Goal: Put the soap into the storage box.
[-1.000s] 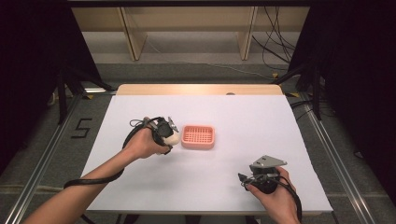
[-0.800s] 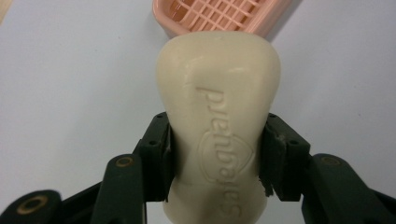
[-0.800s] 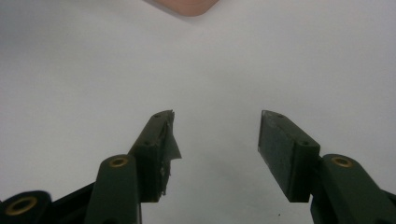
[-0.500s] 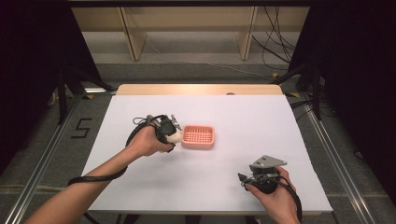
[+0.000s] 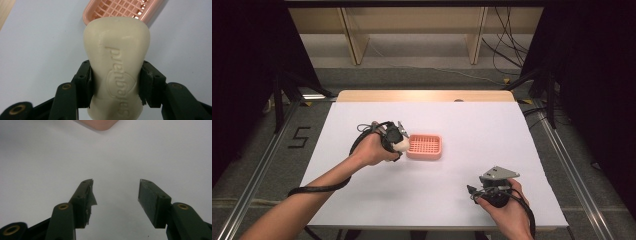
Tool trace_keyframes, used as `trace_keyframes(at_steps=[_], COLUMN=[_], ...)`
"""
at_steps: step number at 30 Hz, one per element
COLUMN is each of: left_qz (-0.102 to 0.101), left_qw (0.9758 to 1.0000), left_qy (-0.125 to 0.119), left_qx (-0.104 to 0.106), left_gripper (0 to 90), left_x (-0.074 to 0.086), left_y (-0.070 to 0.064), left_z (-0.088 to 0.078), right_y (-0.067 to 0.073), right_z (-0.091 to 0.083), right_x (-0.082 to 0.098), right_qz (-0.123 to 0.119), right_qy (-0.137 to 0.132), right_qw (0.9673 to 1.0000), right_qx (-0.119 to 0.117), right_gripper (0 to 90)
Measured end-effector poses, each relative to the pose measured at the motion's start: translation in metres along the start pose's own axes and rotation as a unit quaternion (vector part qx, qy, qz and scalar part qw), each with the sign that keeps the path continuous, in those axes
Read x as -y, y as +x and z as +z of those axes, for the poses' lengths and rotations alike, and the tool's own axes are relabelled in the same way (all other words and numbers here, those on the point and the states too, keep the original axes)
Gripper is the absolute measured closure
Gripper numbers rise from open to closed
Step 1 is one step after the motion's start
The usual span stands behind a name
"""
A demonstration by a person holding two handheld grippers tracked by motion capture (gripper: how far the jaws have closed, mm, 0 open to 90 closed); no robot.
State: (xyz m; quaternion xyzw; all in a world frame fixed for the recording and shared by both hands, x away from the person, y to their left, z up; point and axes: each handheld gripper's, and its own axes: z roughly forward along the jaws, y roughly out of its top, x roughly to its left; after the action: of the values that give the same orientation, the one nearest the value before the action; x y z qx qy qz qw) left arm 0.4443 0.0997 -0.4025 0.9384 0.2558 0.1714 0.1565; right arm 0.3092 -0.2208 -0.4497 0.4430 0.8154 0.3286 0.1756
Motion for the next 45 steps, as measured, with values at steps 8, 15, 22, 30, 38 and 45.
trace_keyframes(at_steps=[8,15,22,30,38,45], left_qz=[0.016,0.019,0.019,0.026,0.023,0.031], left_qw=[0.9999,0.9998,0.9998,0.9995,0.9995,0.9991], left_qy=[-0.004,-0.004,-0.007,-0.015,-0.023,-0.029], left_qx=[-0.003,-0.002,-0.002,-0.004,-0.003,-0.002], left_gripper=[49.7,49.7,49.7,49.7,49.7,49.7], left_x=[-0.005,-0.007,-0.01,-0.016,-0.021,-0.026], left_y=[0.001,0.002,0.002,0.001,0.0,0.0], left_z=[0.0,0.001,0.003,0.007,0.012,0.015], right_y=[0.0,0.0,0.001,-0.001,-0.001,-0.001], right_z=[0.0,0.0,0.0,0.001,0.001,0.001], right_x=[0.0,0.0,0.0,0.0,0.0,0.0], right_qz=[-0.002,-0.001,0.003,-0.008,-0.008,-0.008], right_qy=[0.0,0.0,0.005,0.0,0.001,0.0], right_qw=[1.0,1.0,1.0,1.0,1.0,1.0], right_qx=[0.0,0.0,-0.002,-0.004,-0.006,-0.006], right_gripper=[46.3,46.3,46.3,46.3,46.3,46.2])
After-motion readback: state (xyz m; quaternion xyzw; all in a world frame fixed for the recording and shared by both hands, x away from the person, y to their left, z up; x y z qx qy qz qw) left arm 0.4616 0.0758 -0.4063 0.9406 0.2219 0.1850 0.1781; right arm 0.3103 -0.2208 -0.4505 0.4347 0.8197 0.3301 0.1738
